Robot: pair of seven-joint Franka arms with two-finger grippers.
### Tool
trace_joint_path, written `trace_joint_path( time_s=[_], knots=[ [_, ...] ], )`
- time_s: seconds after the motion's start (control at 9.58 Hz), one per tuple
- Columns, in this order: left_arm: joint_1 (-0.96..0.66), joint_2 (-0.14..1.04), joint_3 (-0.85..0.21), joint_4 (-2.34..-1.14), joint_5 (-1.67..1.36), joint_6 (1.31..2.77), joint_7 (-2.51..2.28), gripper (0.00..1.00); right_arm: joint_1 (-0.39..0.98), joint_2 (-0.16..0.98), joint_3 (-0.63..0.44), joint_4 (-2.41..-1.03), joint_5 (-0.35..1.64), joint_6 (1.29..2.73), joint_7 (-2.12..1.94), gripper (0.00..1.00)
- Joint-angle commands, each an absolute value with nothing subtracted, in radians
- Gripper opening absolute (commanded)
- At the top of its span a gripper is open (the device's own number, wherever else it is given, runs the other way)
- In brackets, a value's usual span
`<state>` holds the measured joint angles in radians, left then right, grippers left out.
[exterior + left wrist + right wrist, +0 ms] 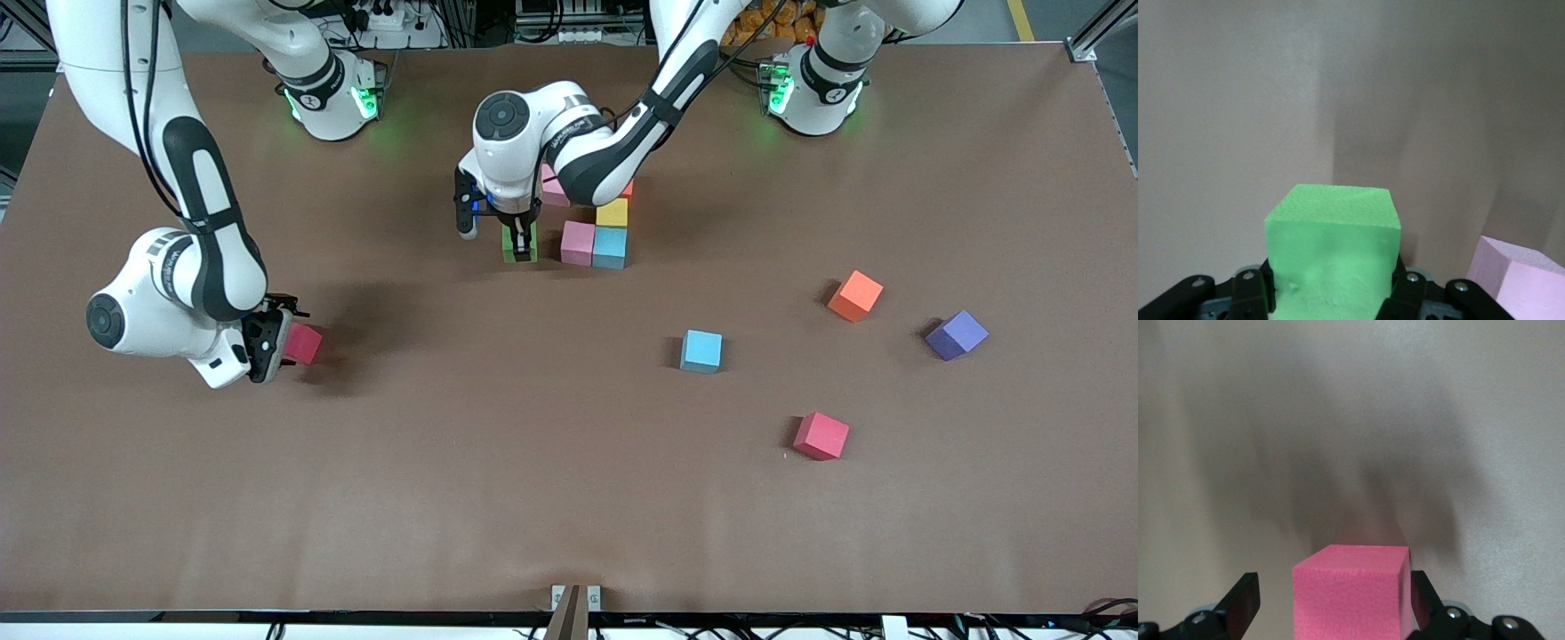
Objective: Form number 2 with 11 blocks
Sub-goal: 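Grasp the red block with the right gripper while the left lowers green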
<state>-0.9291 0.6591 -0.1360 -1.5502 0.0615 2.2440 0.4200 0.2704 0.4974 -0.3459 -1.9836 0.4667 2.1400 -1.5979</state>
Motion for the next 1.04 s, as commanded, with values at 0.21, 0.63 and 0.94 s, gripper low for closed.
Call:
trace_joint_path(
  time_s=[0.21, 0.63, 0.94],
  knots=[
    [-0.913, 0.540, -0.149, -1.813, 0.101, 2.472, 0.440, 0.00, 0.233, 0.502, -0.333, -2.003, 0.489, 2.152, -1.626, 1.00],
    [-0.916, 0.526, -0.150, -1.864, 0.103, 2.480, 0.481, 0.00, 0.225, 0.508, -0.331, -2.029, 0.492, 2.187, -1.629, 1.00],
    [-0.920, 0.531, -0.150, -1.864, 0.107, 2.477, 0.529, 0.00, 0.225, 0.509, -0.331, -2.028, 0.497, 2.187, -1.629, 0.62]
  ],
)
